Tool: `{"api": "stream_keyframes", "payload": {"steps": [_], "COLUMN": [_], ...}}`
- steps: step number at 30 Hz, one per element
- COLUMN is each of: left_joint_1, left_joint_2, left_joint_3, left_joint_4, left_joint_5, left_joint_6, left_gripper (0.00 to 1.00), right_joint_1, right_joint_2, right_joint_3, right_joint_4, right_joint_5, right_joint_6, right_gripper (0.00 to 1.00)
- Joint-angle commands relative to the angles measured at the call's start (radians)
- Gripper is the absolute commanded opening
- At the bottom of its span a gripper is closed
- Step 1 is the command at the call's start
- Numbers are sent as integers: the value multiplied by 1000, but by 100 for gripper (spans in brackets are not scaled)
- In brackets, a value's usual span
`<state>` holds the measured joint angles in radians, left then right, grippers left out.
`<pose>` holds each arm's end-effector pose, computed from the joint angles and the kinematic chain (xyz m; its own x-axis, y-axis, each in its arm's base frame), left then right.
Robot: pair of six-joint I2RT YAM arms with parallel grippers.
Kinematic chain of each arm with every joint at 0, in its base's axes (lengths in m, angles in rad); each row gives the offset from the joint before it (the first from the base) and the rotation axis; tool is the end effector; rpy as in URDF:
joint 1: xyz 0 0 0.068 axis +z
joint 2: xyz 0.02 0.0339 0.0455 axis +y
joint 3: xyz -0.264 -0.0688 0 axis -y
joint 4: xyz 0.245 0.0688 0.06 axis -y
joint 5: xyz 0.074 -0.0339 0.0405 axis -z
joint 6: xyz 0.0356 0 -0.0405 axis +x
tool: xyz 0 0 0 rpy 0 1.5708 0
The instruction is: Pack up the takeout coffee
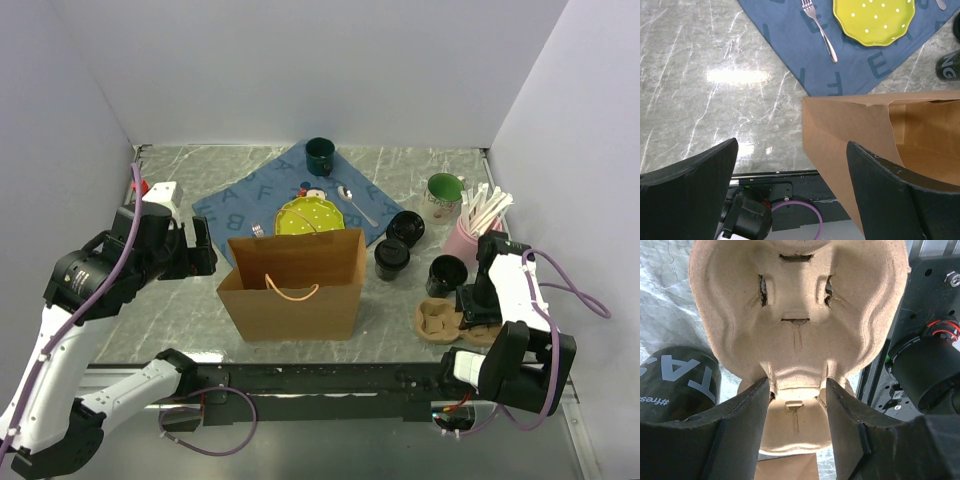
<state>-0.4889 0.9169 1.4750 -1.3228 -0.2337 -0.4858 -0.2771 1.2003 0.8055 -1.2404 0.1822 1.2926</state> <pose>0.1044 -0.0462 0.4285 -0.6849 -0.1501 -0.7130 -0.0118 0.9807 -0.1951 0.1585 -0.0518 0.2120 -0.0157 0.9876 -0.1562 0.9938 -0.0019 -0.1115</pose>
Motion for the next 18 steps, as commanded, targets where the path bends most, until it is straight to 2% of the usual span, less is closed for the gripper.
{"api": "stream_keyframes", "payload": {"steps": [1, 9, 18], "left_joint_1": [-5, -5, -5], "left_joint_2": [4, 13, 19], "left_joint_3": [33, 44, 67], "left_joint_4": [7, 17, 19], "left_joint_5": [-21, -9, -15], "left_joint_6": [12, 12, 10], "left_gripper": [96, 96, 96], "right_joint_1": [6, 6, 6], "right_joint_2": [2, -30, -2], "right_joint_3": [-19, 47, 133], "right_joint_4": [24, -27, -62], "right_joint_5": [28, 80, 83], "right_joint_6": [16, -1, -33], "right_gripper": [55, 43, 42]}}
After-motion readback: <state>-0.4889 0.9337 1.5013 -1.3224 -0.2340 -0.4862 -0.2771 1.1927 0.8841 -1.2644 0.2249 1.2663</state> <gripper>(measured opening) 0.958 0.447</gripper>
